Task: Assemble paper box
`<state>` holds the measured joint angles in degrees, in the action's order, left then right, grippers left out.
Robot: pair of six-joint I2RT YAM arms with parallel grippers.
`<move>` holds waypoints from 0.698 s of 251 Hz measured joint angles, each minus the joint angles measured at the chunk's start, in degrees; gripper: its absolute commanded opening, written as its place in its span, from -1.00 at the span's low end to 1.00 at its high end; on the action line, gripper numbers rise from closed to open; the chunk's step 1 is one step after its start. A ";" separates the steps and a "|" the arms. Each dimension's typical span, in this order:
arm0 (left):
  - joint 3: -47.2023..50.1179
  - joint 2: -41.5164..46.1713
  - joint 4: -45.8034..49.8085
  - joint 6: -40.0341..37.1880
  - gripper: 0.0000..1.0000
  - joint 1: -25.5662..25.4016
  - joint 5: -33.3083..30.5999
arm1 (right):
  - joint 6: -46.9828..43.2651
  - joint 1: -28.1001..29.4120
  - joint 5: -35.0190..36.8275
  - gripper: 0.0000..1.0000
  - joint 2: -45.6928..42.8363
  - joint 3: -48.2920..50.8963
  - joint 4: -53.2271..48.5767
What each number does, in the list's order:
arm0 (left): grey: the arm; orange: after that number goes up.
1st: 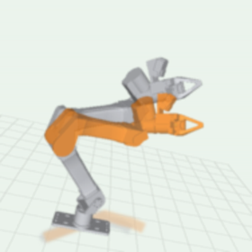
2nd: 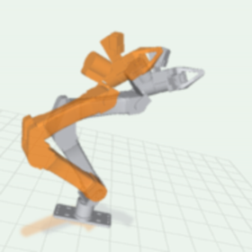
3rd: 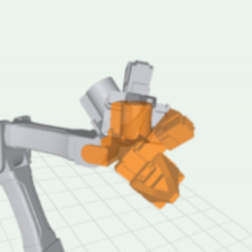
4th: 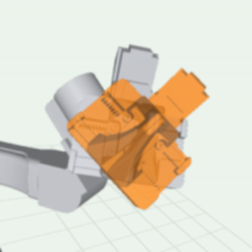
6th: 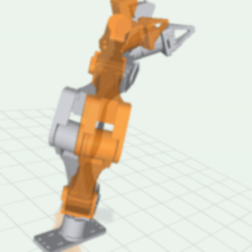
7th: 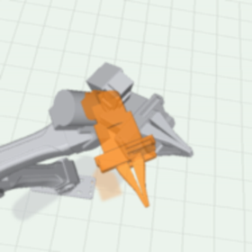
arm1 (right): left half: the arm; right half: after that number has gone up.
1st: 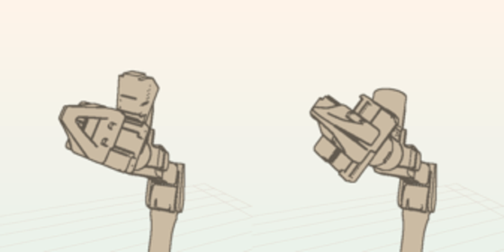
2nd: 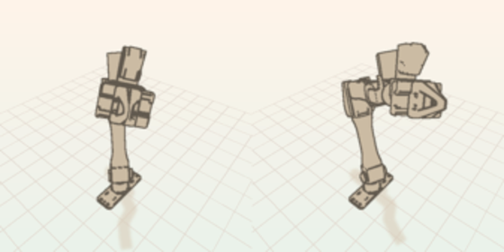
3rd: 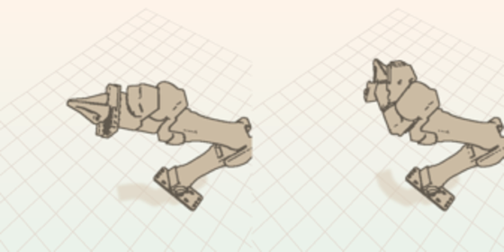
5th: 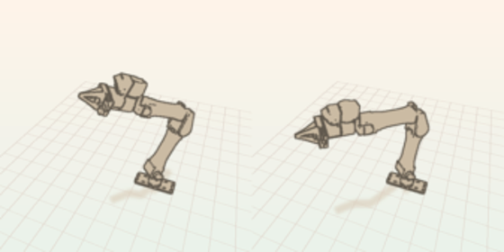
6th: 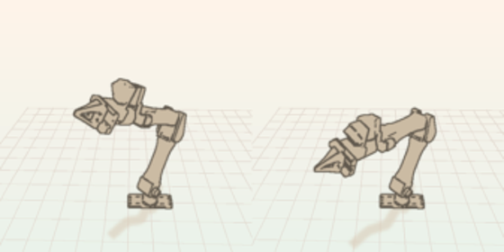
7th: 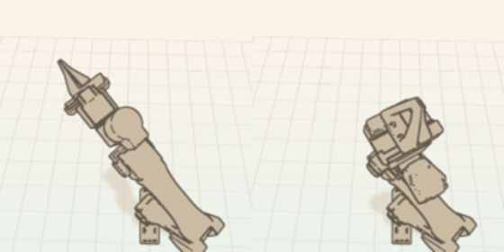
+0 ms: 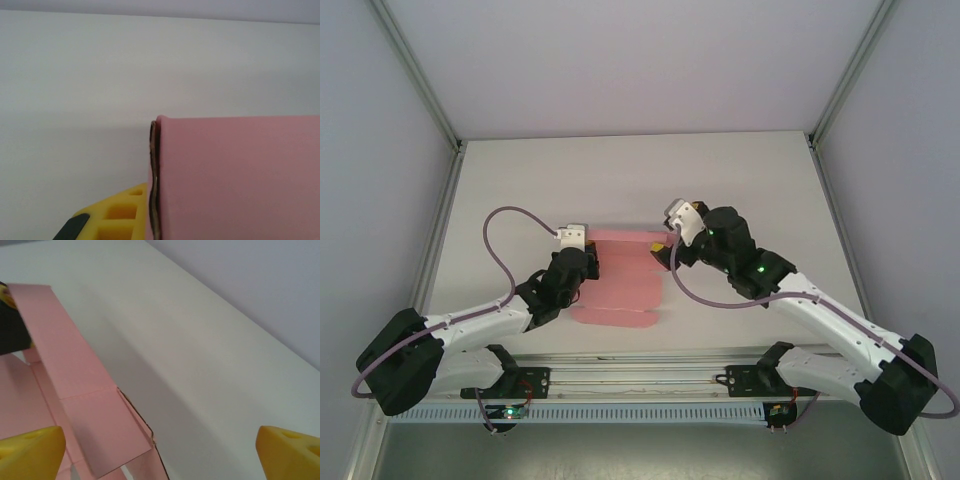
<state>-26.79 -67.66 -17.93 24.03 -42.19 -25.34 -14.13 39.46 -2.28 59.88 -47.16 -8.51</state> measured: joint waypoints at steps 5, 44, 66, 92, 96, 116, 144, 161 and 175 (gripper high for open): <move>-0.02 0.00 0.26 0.09 -1.00 0.00 -0.04 | -0.42 0.02 -0.87 0.83 -0.39 -0.04 -0.09; -1.01 0.02 2.64 0.92 -1.00 0.00 -0.15 | -1.99 0.07 -6.84 0.30 -0.20 -1.81 -2.23; -1.38 0.35 3.50 1.18 -1.00 0.00 -0.11 | -2.29 0.07 -8.41 0.17 1.99 -3.80 -3.80; -1.51 0.90 4.44 1.55 -1.00 0.00 -0.11 | -2.49 0.07 -9.73 0.00 5.16 -5.75 -5.31; -1.53 0.98 4.57 1.57 -1.00 0.00 -0.11 | -2.64 0.07 -9.88 -0.02 5.73 -6.03 -5.51; -1.70 1.36 5.31 1.81 -1.00 0.00 -0.11 | -2.27 0.07 -10.38 -0.18 7.98 -7.13 -7.02; -1.73 2.01 5.77 1.99 -1.00 0.00 -0.11 | -1.07 0.07 -10.88 -0.34 10.27 -8.11 -8.20; -1.73 2.49 6.08 2.05 -1.00 0.00 -0.13 | -0.33 0.07 -11.30 -0.35 11.15 -8.33 -8.66; -1.73 2.69 6.19 2.16 -1.00 0.00 -0.11 | 0.33 0.07 -12.00 -0.40 11.69 -8.33 -8.90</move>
<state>-28.51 -64.97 -11.75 26.20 -42.19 -25.45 -13.80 39.53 -14.28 71.57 -55.48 -17.41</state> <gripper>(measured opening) 0.093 0.326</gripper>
